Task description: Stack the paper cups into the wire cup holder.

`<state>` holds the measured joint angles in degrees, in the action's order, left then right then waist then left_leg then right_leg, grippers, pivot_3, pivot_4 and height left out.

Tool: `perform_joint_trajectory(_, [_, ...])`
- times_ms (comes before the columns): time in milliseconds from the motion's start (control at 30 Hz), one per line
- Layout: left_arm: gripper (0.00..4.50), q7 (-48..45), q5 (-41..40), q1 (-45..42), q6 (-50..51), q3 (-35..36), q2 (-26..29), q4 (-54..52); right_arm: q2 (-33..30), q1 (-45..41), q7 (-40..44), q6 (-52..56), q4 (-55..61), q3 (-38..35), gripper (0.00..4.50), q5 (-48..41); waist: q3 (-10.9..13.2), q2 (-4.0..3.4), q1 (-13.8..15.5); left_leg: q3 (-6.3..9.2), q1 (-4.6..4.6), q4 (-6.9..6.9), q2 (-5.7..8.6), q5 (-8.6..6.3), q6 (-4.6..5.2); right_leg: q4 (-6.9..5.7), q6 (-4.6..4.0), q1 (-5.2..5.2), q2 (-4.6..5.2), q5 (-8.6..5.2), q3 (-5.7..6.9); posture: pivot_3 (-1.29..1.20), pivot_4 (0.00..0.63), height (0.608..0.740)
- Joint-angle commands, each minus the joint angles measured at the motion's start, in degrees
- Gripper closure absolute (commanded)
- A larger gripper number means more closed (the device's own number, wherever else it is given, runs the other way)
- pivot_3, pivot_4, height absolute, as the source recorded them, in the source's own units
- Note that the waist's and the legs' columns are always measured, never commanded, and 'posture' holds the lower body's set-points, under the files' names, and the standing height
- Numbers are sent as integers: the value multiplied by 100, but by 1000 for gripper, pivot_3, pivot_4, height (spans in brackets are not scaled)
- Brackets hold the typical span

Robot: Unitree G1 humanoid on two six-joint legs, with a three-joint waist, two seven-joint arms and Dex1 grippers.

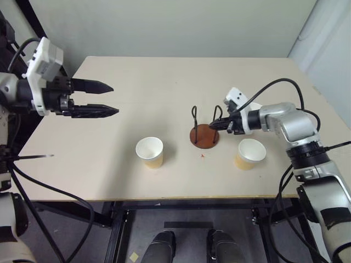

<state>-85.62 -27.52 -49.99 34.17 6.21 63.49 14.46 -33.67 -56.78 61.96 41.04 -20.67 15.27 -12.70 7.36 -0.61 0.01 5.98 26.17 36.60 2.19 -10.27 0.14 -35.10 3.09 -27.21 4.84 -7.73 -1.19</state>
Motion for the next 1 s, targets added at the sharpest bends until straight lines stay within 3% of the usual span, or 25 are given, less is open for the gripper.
perform_joint_trajectory(33, [569, 44, -81, -18, -8, 235, 160, -178, -65, -299, 111, -363, -266, -74, 4466, 184, 0, 0, -1, 0, 2, 0, 0, 0, 0, -1, 0, -3, 0, 0, 0, 0, 150, 740])
perform_joint_trajectory(500, [569, 85, -78, -21, -42, 178, 113, -169, -38, -551, 763, -1006, -1131, 79, 4466, 699, 0, 0, 0, 0, 2, 0, -2, -1, -3, -4, -8, -5, 0, 4, 0, 0, 150, 740])
perform_joint_trajectory(667, [569, 107, -81, -32, -43, 172, 89, -169, -5, -539, 1062, -1059, -1199, 159, 2991, 763, 1, -1, -2, 0, 3, 0, -2, -1, -4, -3, -13, -6, 0, 6, 0, 0, 150, 740])
perform_joint_trajectory(933, [569, 131, -78, -42, -46, 161, 63, -180, 41, -707, 836, -1405, -1809, 134, 95, 1157, 1, -2, -2, 0, 2, 0, -3, -1, -4, -5, -16, -7, 0, 8, 0, 0, 150, 740])
perform_joint_trajectory(1000, [569, 133, -72, -48, -54, 157, 57, -172, 15, -786, 746, -1577, -2021, 106, 41, 1275, 1, -2, 3, 1, 3, 0, -3, 0, -5, -5, -18, -7, 0, 9, 0, 0, 150, 740])
